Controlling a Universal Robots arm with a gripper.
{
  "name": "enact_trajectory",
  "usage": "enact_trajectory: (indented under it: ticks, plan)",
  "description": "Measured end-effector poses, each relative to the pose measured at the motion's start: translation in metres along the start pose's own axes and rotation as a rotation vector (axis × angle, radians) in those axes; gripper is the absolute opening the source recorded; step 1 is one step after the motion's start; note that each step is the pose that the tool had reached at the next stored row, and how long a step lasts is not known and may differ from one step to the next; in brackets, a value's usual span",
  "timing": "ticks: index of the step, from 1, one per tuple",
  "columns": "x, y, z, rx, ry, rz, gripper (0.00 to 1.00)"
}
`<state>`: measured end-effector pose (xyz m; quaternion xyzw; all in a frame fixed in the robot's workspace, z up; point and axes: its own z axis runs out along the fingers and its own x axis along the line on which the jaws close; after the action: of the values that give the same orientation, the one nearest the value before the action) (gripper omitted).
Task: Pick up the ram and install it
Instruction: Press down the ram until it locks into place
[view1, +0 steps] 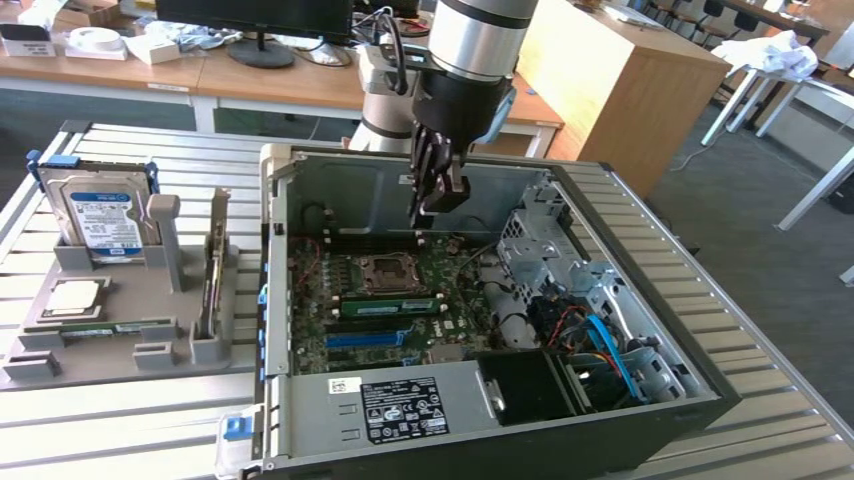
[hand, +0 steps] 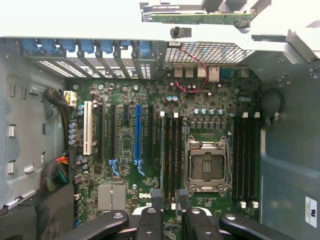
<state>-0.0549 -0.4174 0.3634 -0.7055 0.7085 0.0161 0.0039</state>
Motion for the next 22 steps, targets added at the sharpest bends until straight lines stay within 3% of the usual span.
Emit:
enact_trajectory:
  ticks: [9, 11, 22]
  plan:
    - [0.0000, 0.0000, 0.0000, 0.0000, 0.0000, 0.000, 0.24]
    - [0.0000, 0.0000, 0.0000, 0.0000, 0.0000, 0.000, 0.11]
    - [0.0000, -0.0003, 0.0000, 0.0000, 0.0000, 0.000, 0.10]
